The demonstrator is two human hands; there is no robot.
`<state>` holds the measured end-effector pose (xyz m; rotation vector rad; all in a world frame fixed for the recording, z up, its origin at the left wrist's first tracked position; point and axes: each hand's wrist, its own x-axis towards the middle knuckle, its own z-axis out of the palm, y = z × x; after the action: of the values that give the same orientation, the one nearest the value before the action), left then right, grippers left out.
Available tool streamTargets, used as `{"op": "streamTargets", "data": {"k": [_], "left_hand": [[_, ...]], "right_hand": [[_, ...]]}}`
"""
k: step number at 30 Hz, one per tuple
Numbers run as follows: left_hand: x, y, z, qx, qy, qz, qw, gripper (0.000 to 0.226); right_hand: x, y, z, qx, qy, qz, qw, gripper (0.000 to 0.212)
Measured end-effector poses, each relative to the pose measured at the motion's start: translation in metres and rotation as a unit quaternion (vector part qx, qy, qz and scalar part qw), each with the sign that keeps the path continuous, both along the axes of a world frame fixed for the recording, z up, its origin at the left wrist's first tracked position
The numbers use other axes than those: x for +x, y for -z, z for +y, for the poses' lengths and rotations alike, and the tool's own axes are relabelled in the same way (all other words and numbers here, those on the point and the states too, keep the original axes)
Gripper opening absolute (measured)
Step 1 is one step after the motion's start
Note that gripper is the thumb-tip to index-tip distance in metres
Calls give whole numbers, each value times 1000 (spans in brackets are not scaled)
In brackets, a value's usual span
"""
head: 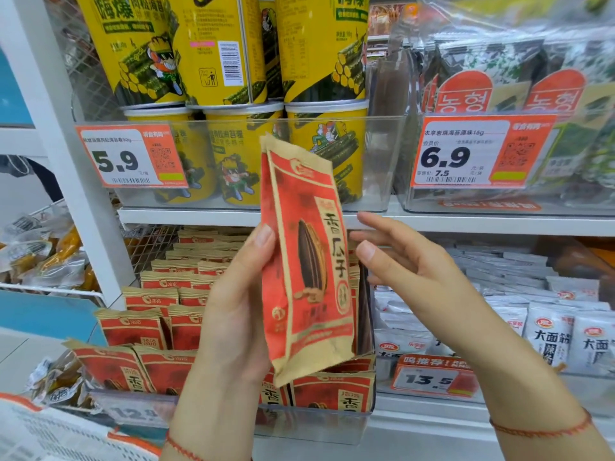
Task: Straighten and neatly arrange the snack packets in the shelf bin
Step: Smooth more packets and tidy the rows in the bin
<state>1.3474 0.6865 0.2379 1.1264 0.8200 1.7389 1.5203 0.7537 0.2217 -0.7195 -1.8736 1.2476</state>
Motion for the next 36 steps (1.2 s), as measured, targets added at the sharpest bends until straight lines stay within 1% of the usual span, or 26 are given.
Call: {"op": "streamTargets", "data": {"k": [1,2,4,5,6,7,8,9,10,11,12,13,15,16,18,20,23,27,29,31,34,36], "left_hand": [[2,1,-1,-7,31,18,999,46],[4,5,-2,-20,57,22,998,47],[4,17,-1,-42,106,6,993,51],[5,18,-1,-57,118,-3,991,48],[3,21,4,-82,103,11,991,43],[-1,20,12,-115,74,41,990,47],[-4,18,11,-123,63,80,987,58],[-6,17,6,-102,66,110,986,73],[-9,18,3,-78,52,121,988,85],[-7,17,0,-75,30,114,990,85],[-1,15,-3,-87,7,101,991,74],[2,18,-8,-84,-18,101,991,60],[6,17,-24,-41,-50,134,989,37],[7,14,-27,-14,-68,160,985,32],[8,7,-28,3,-90,188,978,29],[9,6,-27,2,-121,225,967,26],[13,9,-25,-3,-137,259,956,25],[9,14,-21,-62,-125,306,942,27],[6,20,-19,-96,-121,353,923,26],[4,25,-15,-120,-141,395,900,29],[2,32,-9,-158,-169,445,865,34],[3,36,-6,-177,-182,475,842,36]], "right_hand": [[-1,1,0,-6,-4,13,1000,63],[-2,0,0,-7,-7,30,1000,59],[-3,-1,-1,0,-3,76,997,37],[-3,-3,-2,4,4,101,995,25],[-2,-6,-3,5,8,121,993,15],[-1,-7,-3,-1,8,138,990,10],[1,-8,-3,-3,10,150,989,11],[2,-9,-3,-2,13,156,988,11],[3,-9,-3,12,18,157,987,10],[3,-9,-4,32,25,163,986,7],[3,-9,-6,57,34,174,983,8],[2,-9,-8,80,47,187,978,11],[2,-11,-12,114,65,212,968,16],[2,-12,-13,125,68,225,964,17],[2,-13,-16,143,75,237,958,16],[2,-13,-17,160,82,226,957,15],[1,-9,-15,173,96,196,961,18],[-2,-1,-6,148,88,136,976,10],[-3,4,-2,139,84,107,981,9],[-3,9,2,133,85,69,985,9],[-4,17,6,143,103,-12,984,4],[-5,20,8,152,117,-76,978,10]]}}
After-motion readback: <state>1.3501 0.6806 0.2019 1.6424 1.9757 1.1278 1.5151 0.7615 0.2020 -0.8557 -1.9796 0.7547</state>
